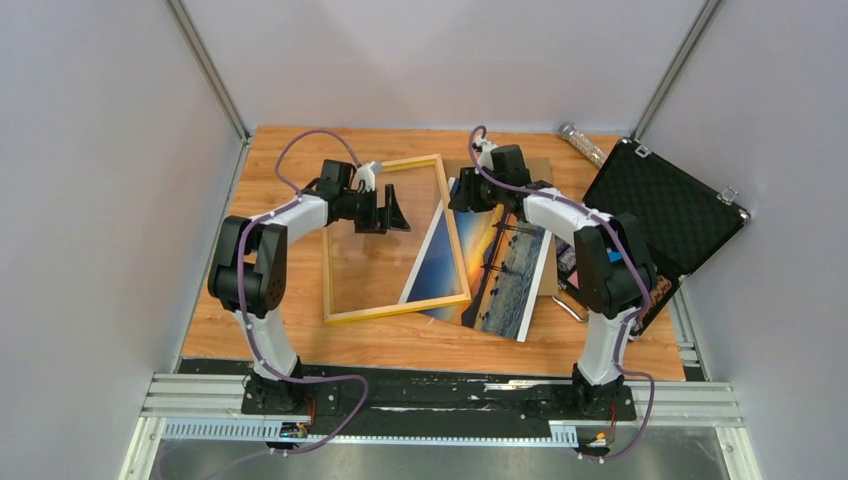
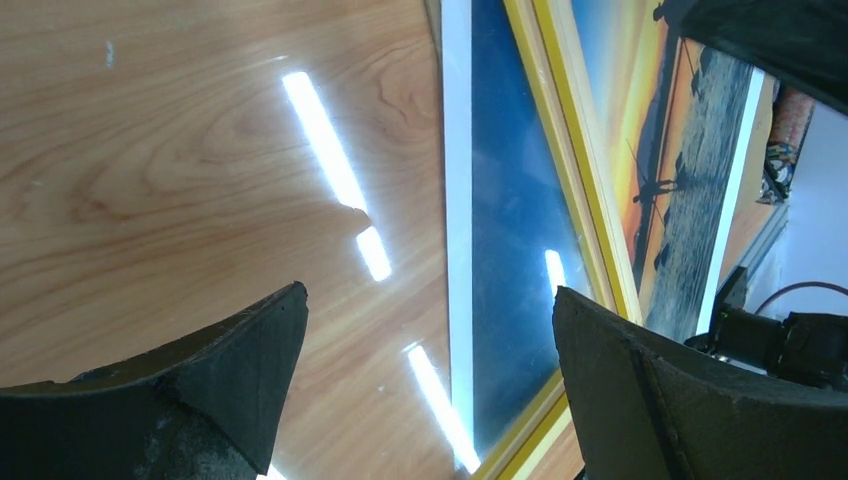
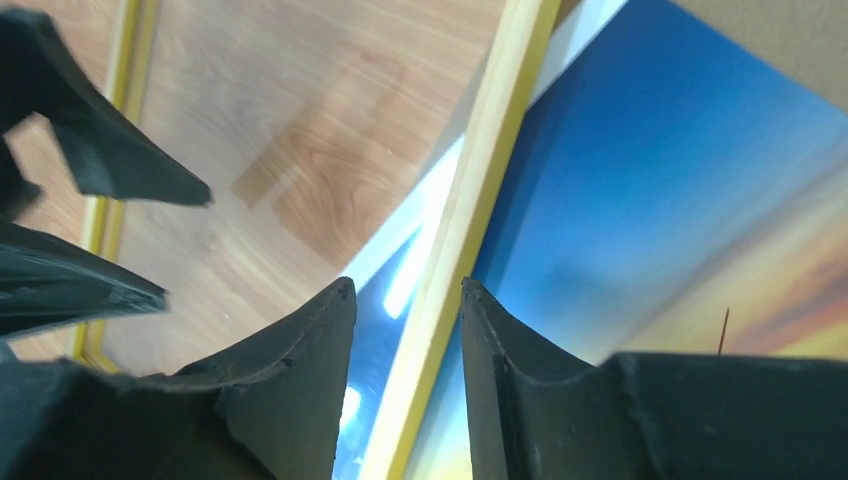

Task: Put the photo into the frame

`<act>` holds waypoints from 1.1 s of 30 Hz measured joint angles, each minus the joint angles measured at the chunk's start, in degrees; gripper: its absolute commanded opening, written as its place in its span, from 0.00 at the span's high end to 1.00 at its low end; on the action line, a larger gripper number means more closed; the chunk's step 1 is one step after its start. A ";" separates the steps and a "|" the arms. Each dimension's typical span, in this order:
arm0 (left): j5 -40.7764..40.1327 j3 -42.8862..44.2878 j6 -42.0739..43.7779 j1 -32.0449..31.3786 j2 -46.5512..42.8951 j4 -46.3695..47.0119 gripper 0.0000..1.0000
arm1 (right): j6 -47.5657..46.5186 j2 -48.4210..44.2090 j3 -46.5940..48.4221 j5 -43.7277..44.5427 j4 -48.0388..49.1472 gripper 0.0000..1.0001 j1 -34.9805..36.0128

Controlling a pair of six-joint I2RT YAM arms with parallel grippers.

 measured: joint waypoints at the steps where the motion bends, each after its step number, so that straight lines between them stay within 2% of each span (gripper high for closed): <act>1: -0.46 0.26 0.66 0.00 -0.70 -0.76 0.00 | -0.76 -0.17 -0.98 0.13 0.11 0.57 0.00; 15: -5.25 4.94 9.49 2.45 -11.06 -9.99 0.00 | -5.20 -0.85 -9.49 -3.19 0.98 0.59 1.36; 22: -6.19 4.44 11.76 6.32 -13.77 -13.35 0.00 | -5.38 -0.90 -10.73 -6.45 2.05 0.62 3.28; 33: -7.08 2.89 15.30 8.92 -17.40 -17.25 0.00 | -5.18 -0.37 -9.46 -11.08 3.02 0.62 7.85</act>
